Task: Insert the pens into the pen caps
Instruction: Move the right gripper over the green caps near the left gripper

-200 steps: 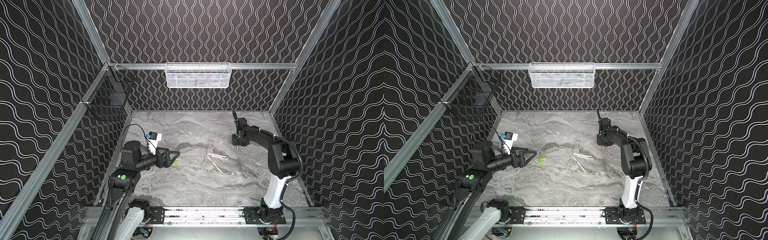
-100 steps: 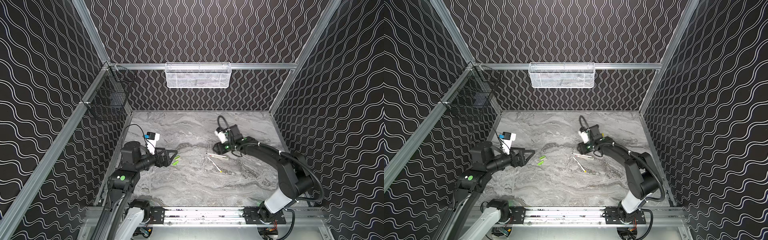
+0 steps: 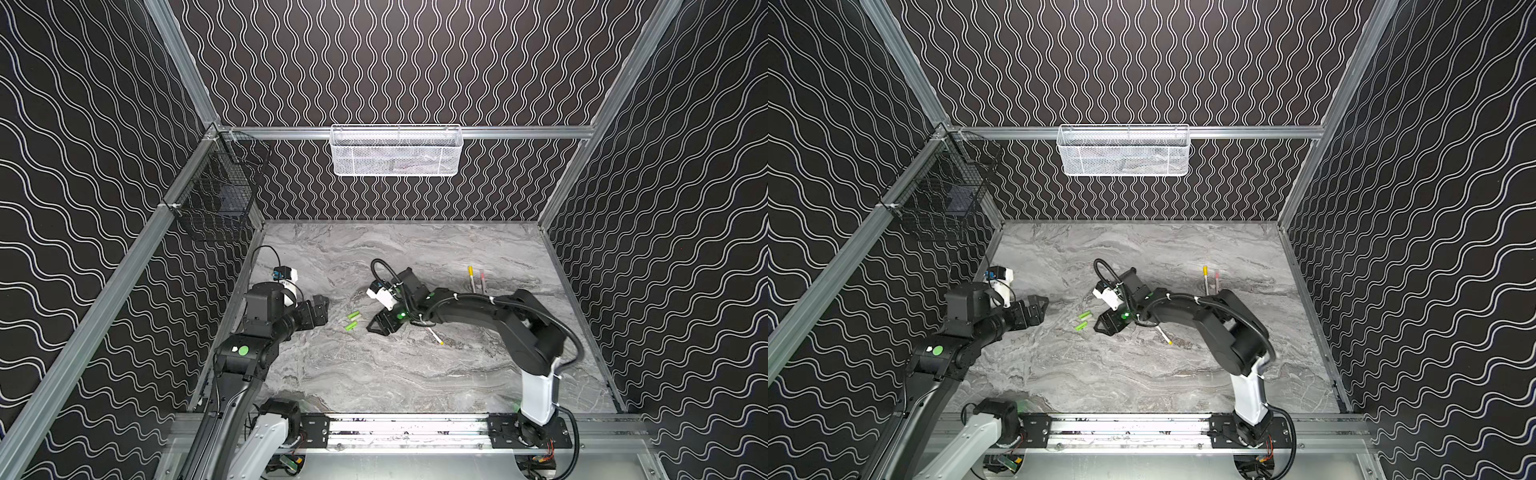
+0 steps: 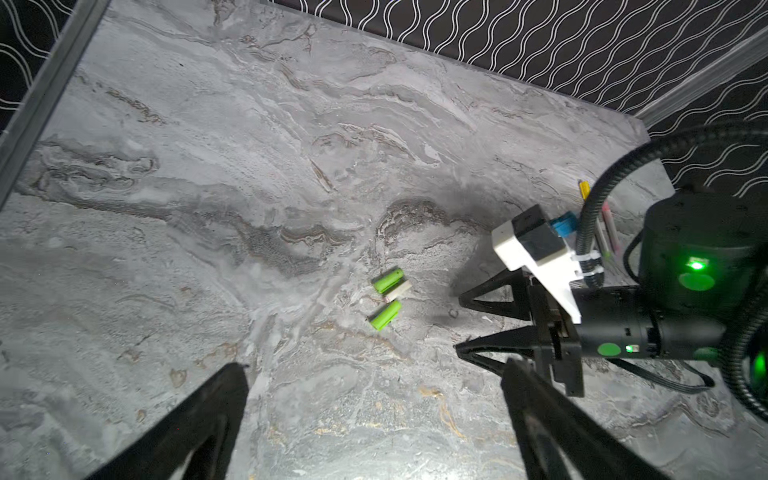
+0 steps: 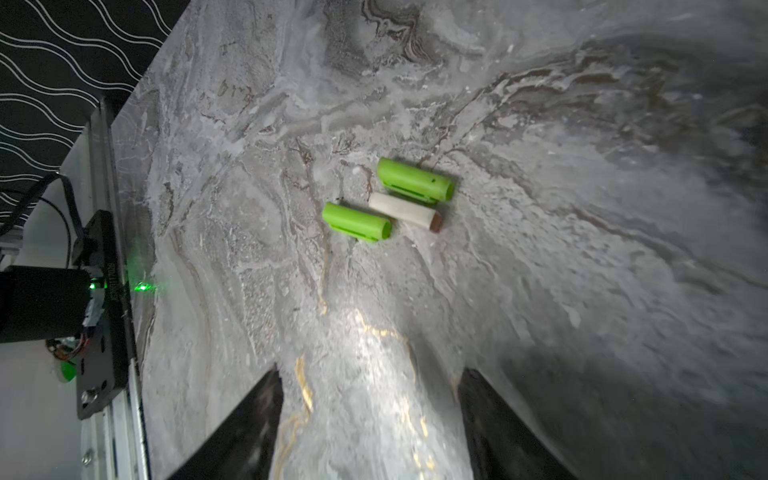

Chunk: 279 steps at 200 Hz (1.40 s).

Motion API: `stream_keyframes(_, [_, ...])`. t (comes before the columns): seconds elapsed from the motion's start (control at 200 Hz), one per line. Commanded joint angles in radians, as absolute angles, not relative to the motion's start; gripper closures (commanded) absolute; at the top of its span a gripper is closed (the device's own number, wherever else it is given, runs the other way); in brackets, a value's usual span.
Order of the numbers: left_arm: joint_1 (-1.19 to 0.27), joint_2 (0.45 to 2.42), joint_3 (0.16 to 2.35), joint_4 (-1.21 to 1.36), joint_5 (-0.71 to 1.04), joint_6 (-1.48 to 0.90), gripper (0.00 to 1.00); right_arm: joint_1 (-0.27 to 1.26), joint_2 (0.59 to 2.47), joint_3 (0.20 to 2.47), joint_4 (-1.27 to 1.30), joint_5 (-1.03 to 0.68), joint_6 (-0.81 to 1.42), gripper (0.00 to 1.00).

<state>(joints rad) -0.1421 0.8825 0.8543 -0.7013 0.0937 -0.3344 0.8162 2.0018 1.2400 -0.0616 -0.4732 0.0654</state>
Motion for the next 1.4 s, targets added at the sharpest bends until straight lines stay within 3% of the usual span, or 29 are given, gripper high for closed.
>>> stream_keyframes(0.0, [-0.14,0.882,0.861,-0.695,0.053,-0.327,0.01,0.828,2.042,1.275,-0.012,-0.504,0.119,0.3])
stream_keyframes(0.691, [-0.13,0.884,0.861,-0.691,0.071,-0.325,0.01,0.864,2.218,1.457,-0.047,-0.512,0.145,0.29])
stream_keyframes(1.391, [-0.127,0.871,0.861,-0.692,0.065,-0.325,0.01,0.933,2.233,1.503,-0.098,-0.548,0.089,0.3])
